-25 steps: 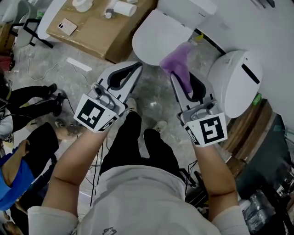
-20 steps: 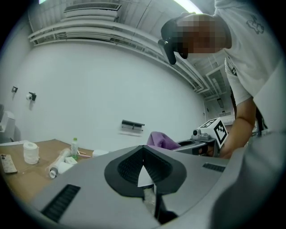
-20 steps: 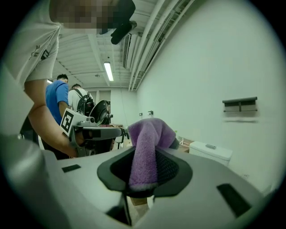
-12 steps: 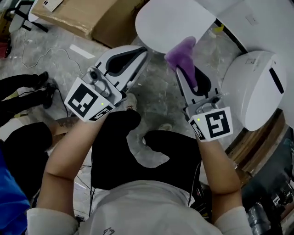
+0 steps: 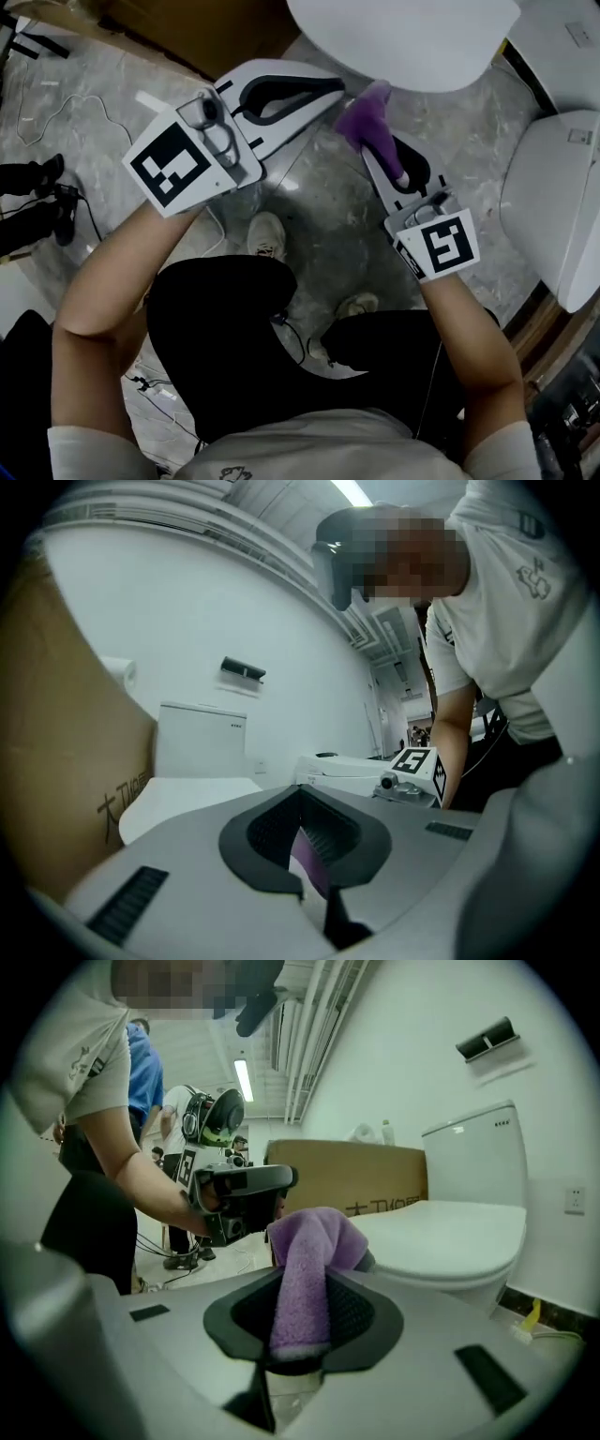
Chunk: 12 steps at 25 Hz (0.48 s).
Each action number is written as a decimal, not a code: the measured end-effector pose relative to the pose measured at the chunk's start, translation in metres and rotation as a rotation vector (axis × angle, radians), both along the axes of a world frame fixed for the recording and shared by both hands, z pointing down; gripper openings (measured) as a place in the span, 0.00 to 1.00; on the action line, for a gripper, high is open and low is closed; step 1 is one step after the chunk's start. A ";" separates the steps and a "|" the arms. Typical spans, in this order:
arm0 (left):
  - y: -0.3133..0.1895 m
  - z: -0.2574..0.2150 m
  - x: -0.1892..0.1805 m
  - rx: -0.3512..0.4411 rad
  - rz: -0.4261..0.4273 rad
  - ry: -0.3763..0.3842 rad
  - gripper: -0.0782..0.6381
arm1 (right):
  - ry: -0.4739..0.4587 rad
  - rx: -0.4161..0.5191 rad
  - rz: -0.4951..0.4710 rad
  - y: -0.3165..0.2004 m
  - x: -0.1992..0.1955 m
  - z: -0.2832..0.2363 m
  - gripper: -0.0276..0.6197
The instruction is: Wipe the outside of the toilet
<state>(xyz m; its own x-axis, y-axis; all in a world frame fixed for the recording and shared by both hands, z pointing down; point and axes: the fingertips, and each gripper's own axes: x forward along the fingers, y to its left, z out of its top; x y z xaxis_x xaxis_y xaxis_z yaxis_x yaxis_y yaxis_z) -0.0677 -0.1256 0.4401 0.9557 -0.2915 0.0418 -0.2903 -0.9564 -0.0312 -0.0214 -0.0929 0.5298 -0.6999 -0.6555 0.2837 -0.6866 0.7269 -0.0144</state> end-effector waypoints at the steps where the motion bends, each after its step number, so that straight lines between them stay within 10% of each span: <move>1: -0.001 0.015 -0.003 0.000 -0.004 0.006 0.12 | 0.004 0.000 -0.005 -0.002 -0.003 0.017 0.19; 12: -0.013 0.080 -0.027 -0.058 -0.098 0.094 0.12 | 0.076 0.038 0.020 -0.063 0.011 0.087 0.20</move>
